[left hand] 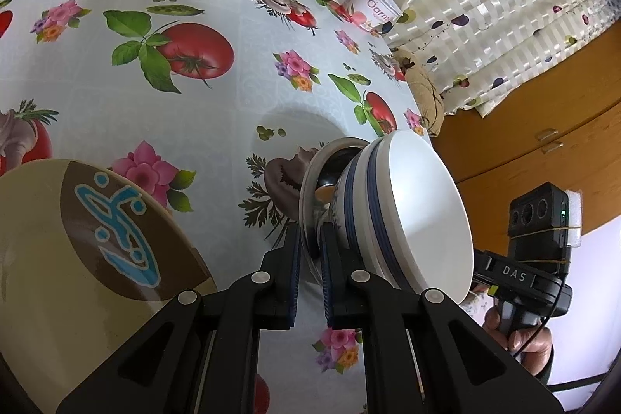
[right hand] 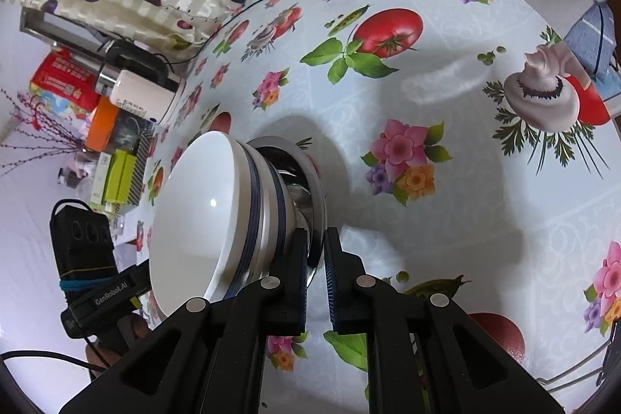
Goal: Organize plates and bowls
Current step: 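Lower the bowl stack onto the beige plate stack with both tools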
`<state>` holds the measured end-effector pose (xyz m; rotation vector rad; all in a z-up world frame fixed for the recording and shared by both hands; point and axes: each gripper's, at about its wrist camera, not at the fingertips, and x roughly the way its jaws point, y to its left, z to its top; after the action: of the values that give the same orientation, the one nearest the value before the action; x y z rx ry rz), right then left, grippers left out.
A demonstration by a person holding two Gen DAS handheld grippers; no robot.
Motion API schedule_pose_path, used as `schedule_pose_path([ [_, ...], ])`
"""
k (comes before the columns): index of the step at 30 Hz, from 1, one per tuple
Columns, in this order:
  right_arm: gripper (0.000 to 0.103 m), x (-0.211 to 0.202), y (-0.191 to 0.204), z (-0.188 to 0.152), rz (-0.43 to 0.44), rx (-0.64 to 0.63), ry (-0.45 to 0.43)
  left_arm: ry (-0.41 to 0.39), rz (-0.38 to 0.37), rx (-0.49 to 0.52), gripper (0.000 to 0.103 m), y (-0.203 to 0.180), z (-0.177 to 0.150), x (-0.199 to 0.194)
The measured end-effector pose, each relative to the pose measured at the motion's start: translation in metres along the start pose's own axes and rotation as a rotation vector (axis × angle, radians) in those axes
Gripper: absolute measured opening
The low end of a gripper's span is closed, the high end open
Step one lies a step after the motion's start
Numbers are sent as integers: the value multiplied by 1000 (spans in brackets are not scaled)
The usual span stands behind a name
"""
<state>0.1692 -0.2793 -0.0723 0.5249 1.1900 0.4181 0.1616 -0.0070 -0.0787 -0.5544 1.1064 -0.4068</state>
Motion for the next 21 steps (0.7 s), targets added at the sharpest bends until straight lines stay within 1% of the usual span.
schedule_pose_path([
  [10,9,-5,4,0,9,18,5,-12,7,6,8,-7,-1,-12],
  [14,9,-9,12,1,11,4,7,-23,12,8,8,-8,0,-21],
  [21,9,-12,33,-1,22,-33,12,-65,37,7,8,-5,-5,-48],
])
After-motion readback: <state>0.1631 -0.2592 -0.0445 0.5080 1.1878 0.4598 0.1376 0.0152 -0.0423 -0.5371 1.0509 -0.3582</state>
